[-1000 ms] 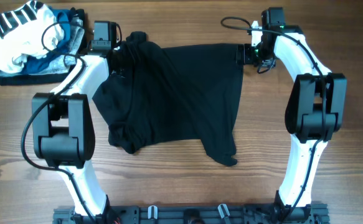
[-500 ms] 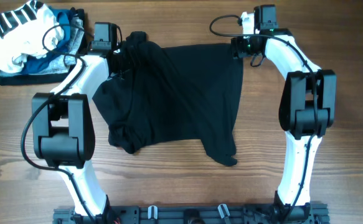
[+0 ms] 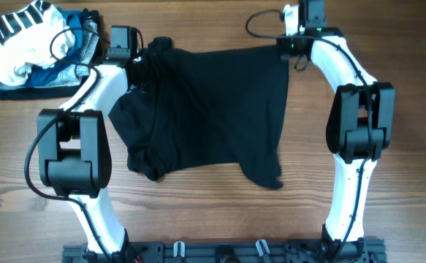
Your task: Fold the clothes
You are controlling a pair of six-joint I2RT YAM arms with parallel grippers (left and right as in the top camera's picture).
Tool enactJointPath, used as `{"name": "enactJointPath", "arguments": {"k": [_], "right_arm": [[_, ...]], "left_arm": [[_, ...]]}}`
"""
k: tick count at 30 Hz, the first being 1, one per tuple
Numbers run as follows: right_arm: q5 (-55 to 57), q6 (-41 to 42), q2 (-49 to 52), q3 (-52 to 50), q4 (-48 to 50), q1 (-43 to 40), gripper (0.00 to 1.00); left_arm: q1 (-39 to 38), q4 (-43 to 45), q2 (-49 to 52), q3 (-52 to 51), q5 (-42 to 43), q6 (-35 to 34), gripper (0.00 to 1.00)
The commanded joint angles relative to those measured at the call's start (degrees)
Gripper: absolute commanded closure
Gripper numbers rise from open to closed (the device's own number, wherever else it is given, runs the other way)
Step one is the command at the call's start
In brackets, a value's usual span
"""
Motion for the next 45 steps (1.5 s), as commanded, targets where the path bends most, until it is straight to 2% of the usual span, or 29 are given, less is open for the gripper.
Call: {"name": "enactJointPath", "arguments": {"k": [1, 8, 18, 26, 27, 28, 29, 32, 37, 38, 39, 41, 42, 44, 45], "right_arm": [[2.29, -0.83, -2.27, 4.83, 1.07, 0.33, 0.96], [9.42, -4.63, -2.27, 5.70, 7.89, 0.33, 0.96], [11.91, -4.66, -2.27, 6.51, 13.99, -1.79, 0.96], [11.89, -4.42, -2.25, 6.49, 11.78, -1.84, 0.95], [11.89, -4.26, -2.25, 6.49, 11.67, -1.84, 0.83], [11.89, -4.15, -2.25, 6.49, 11.61, -1.84, 0.52], [11.91, -4.15, -2.25, 6.49, 11.54, -1.88, 0.00], [11.89, -2.91, -2.25, 6.49, 10.93, -1.92, 0.00], [8.39, 2.01, -2.27, 6.51, 1.07, -1.51, 0.00], [8.41, 2.01, -2.34, 6.51, -1.77, -0.96, 0.00], [8.39, 2.01, -2.38, 6.51, -3.69, -0.50, 0.00], [8.39, 2.03, -3.17, 6.51, -6.54, 0.74, 0.00], [8.39, 2.03, -3.93, 6.51, -7.50, 1.36, 0.00], [8.17, 1.77, -6.75, 6.51, -10.12, 3.06, 0.00], [8.17, 1.77, -8.09, 6.51, -11.37, 3.85, 0.00]], "left_arm": [[-0.11, 1.11, -1.11, 0.48, 0.68, 0.52, 0.19], [-0.11, 3.17, -2.49, 0.50, 0.46, 0.52, 0.16], [-0.17, 2.99, -2.60, 0.50, 0.48, 0.52, 0.16], [-0.15, 2.89, -2.60, 0.50, 0.48, 0.52, 0.15], [-0.15, 2.82, -2.60, 0.50, 0.48, 0.50, 0.15], [-0.15, 2.75, -2.60, 0.50, 0.48, 0.52, 0.15], [-0.15, 2.71, -2.60, 0.50, 0.48, 0.52, 0.14], [-0.15, 2.73, -2.60, 0.50, 0.46, 0.52, 0.13], [-0.11, 7.48, -2.75, 0.66, -2.14, 1.62, 0.08], [-0.11, 8.59, -2.97, 1.16, -2.10, 1.62, 0.09], [-0.11, 9.53, -3.15, 1.95, -2.12, 1.64, 0.15], [-0.04, 11.82, -3.13, 2.64, -3.67, 2.91, 0.16], [-0.02, 13.03, -3.10, 2.64, -5.68, 3.13, 0.20], [0.02, 16.48, -2.99, 2.64, -7.30, 3.13, 0.59], [0.00, 18.27, -2.82, 2.64, -7.28, 3.10, 0.68]]}}
